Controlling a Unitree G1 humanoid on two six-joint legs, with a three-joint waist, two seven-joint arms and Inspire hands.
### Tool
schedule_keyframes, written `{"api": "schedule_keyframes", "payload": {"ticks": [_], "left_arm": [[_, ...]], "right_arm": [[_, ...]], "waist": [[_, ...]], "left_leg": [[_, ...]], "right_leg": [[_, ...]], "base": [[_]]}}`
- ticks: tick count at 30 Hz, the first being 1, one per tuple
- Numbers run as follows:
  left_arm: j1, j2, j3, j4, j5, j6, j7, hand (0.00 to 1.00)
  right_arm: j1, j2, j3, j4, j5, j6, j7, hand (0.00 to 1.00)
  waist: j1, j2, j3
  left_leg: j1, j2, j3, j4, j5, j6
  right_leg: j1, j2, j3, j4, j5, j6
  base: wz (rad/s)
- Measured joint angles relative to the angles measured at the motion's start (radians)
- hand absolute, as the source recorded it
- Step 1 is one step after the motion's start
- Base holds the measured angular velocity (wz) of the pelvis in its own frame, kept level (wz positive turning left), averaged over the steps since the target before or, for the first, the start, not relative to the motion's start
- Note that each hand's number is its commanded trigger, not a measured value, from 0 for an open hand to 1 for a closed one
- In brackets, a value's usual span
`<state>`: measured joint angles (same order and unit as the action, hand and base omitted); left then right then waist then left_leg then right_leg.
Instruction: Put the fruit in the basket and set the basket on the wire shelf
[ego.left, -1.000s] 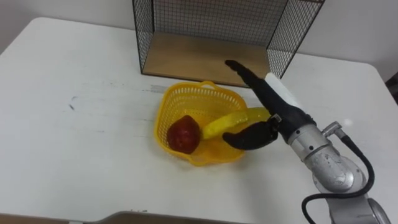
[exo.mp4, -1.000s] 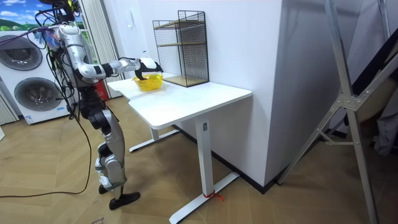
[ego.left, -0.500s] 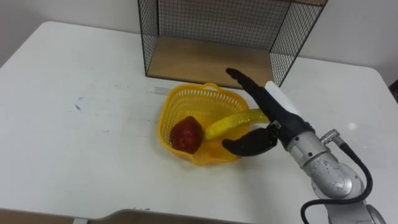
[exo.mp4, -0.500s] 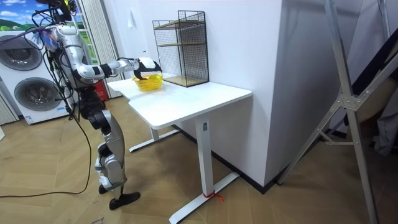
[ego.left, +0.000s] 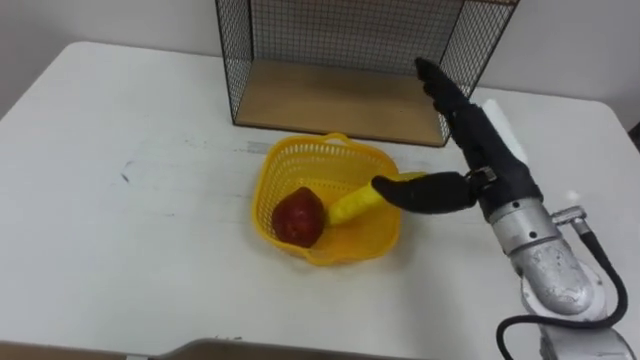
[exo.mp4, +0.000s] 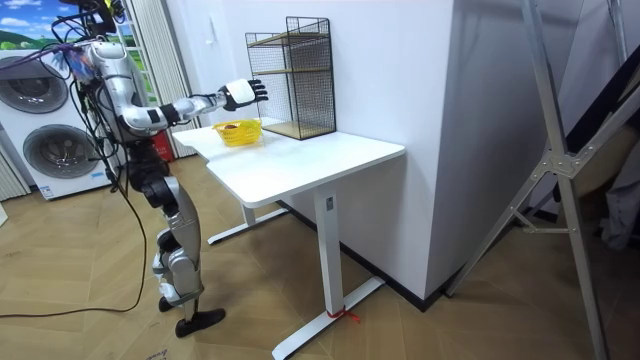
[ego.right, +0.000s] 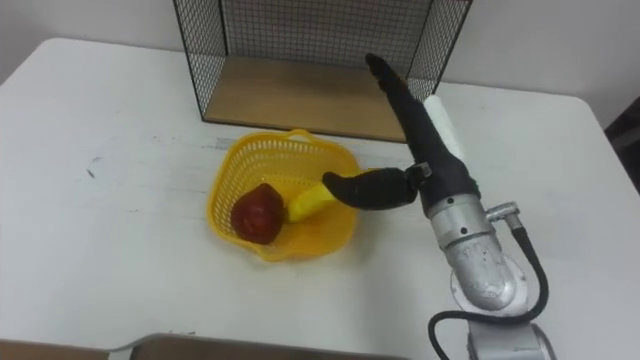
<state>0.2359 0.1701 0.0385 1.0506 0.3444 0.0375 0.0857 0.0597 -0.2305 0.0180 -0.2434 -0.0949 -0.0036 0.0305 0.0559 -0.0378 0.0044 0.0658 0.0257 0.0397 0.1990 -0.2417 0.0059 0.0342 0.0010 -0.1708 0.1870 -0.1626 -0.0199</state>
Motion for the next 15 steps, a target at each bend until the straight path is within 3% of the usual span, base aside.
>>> {"api": "schedule_keyframes", "payload": {"ticks": [6,11,15], "left_arm": [[0.011,-0.002,0.032,0.011,-0.042,-0.021,0.046,0.00],[0.037,-0.006,0.042,0.041,-0.100,-0.036,0.130,0.00],[0.031,-0.008,0.096,0.023,-0.251,-0.044,0.182,0.00]], "right_arm": [[0.000,-0.001,-0.088,0.000,0.097,-0.052,-0.122,0.00],[0.006,0.000,-0.091,0.000,0.148,-0.074,-0.221,0.00],[0.011,0.000,-0.091,0.007,0.185,-0.084,-0.283,0.00]], "waist": [[-0.011,0.010,-0.0082],[-0.025,0.012,-0.0052],[-0.025,0.015,-0.0016]], "left_leg": [[0.001,0.000,-0.002,0.000,0.000,0.000],[0.022,0.002,0.012,-0.005,0.000,0.000],[0.020,0.002,0.011,-0.011,0.000,0.000]], "right_leg": [[0.002,0.000,-0.004,-0.001,0.000,0.000],[0.016,0.000,0.005,-0.002,0.000,0.000],[0.015,0.001,0.004,-0.003,0.000,0.000]], "base": [[0.01],[-0.06],[-0.01]]}}
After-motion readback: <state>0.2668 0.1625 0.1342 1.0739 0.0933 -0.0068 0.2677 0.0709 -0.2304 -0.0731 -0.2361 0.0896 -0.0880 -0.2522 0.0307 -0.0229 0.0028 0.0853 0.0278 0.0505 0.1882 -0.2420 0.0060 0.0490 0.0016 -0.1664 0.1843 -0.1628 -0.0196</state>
